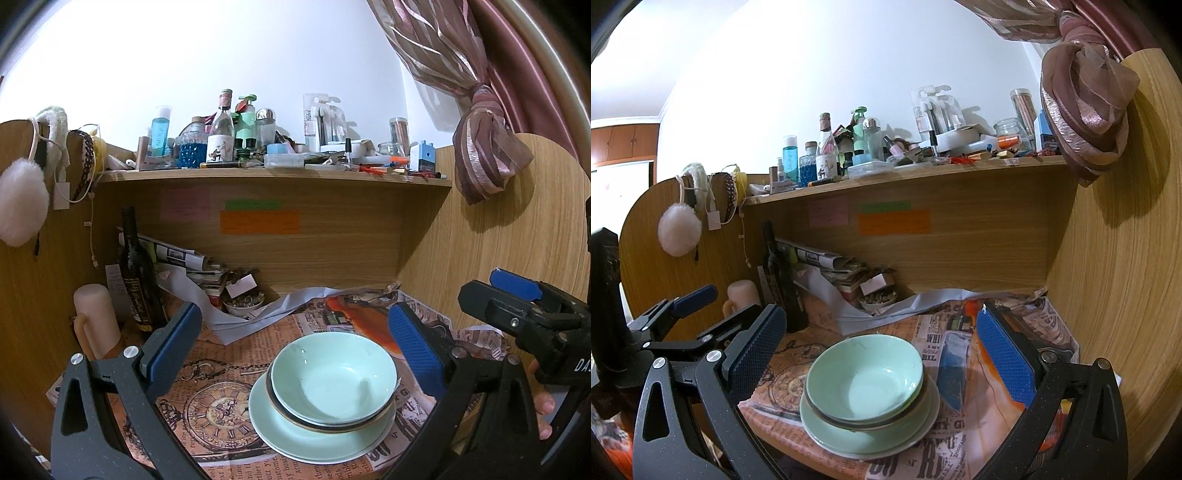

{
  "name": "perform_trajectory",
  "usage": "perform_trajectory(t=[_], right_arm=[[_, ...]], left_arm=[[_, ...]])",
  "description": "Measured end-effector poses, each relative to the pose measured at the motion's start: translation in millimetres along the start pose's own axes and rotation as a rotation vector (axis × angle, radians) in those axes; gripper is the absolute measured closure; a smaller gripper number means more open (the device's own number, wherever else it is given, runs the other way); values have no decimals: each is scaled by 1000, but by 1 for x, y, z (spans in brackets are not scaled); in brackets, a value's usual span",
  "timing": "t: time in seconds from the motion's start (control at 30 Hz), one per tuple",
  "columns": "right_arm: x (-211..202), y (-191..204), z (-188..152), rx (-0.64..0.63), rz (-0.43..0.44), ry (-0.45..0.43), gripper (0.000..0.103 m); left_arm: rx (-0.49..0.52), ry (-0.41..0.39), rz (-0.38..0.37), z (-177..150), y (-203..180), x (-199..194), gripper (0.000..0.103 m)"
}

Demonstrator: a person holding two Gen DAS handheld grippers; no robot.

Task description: Organize plates and bowls

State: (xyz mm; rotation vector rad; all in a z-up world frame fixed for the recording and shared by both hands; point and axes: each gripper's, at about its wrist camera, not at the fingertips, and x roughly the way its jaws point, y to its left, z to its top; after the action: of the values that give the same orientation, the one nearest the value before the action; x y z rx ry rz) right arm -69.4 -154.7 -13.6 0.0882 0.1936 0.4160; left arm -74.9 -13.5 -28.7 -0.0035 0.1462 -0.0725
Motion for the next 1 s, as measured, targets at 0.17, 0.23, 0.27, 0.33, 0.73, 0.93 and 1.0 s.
perform_trajectory(t=[0.17, 0.23, 0.27, 0.33, 0.73, 0.93, 1.0], right_arm=[[0, 1, 0, 0, -2, 1, 0], [-1, 2, 0, 2, -3, 1, 0], [-1, 3, 0, 3, -5, 2, 0], [-1, 4, 0, 6, -6, 4, 0], [1, 7, -2, 8, -13, 6, 0], [1, 7, -2, 10, -13, 8, 0], [1, 6, -2, 10, -12, 8, 0]], left_arm=[[4, 2, -2, 0, 0, 1, 0], [7, 1, 0, 0, 0, 2, 0], [8, 1, 1, 0, 0, 2, 0], [8, 0, 1, 0, -1, 2, 0], [6, 1, -2, 0, 2, 2, 0], [-3, 3, 2, 1, 1, 3, 0], [-3, 3, 1, 2, 1, 3, 0]])
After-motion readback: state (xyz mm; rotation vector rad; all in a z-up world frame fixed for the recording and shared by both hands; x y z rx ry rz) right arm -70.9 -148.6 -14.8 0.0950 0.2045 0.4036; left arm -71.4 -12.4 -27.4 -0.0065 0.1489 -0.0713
